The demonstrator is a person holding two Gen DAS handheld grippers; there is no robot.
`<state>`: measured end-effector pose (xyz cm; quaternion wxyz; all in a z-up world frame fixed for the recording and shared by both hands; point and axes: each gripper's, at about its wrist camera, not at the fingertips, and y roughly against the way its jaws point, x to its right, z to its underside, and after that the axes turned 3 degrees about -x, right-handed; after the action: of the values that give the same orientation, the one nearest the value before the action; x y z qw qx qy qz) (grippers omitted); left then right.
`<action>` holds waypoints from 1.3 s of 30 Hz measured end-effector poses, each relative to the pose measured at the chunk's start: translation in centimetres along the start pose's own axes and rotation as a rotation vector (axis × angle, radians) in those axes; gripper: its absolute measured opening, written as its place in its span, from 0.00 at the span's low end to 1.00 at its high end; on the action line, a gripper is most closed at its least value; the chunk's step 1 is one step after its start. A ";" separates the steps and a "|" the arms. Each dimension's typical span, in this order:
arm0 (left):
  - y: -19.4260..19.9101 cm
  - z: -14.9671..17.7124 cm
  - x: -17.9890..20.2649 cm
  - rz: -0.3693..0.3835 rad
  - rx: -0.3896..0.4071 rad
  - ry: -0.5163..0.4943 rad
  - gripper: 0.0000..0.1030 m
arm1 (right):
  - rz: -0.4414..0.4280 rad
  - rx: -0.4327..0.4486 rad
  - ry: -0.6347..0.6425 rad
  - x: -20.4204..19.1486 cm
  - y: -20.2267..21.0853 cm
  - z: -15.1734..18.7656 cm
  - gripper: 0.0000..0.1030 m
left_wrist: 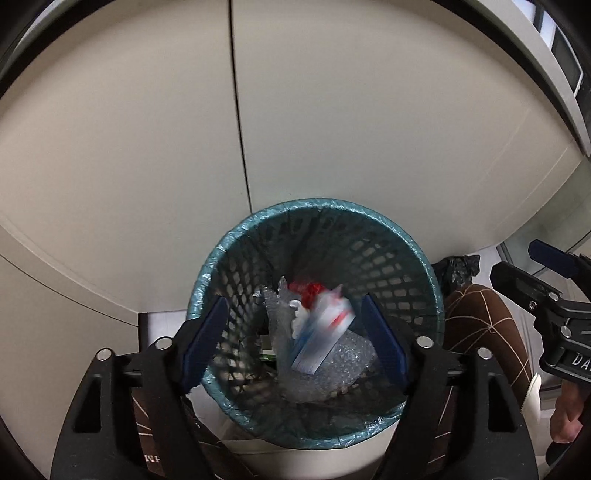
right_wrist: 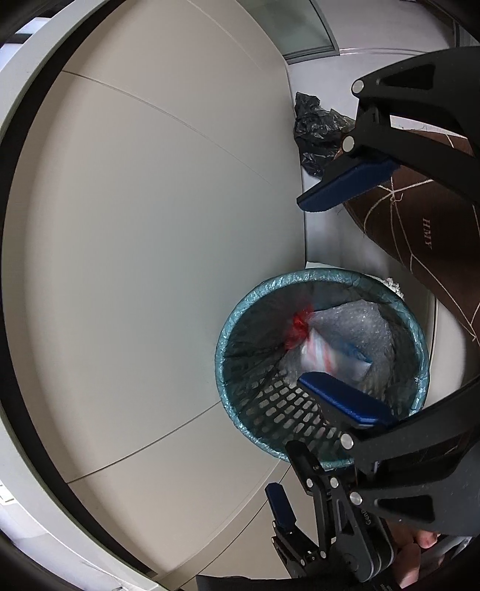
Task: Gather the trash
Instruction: 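Open the left gripper to drop the milk carton into the bin, then raise both open tools from the bin up toward the counter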
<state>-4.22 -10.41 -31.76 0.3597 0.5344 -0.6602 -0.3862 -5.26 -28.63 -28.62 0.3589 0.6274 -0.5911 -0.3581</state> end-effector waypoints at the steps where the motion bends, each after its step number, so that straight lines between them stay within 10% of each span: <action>1: 0.5 0.4 -0.4 0.000 0.006 0.005 0.78 | -0.001 0.003 0.002 0.0 0.2 -0.1 0.82; 9: 3.7 -0.1 -1.3 -0.008 0.073 0.048 0.94 | -0.020 0.060 0.015 -0.6 2.6 -1.7 0.82; 39: 21.4 -13.5 -9.7 -0.122 0.356 0.197 0.94 | -0.127 0.343 0.164 -8.5 15.1 -20.1 0.82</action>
<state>0.26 0.26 -7.22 0.2982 0.6636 -0.6463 -0.2303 4.58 -20.25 -5.43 0.2703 0.7424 -0.5715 -0.2218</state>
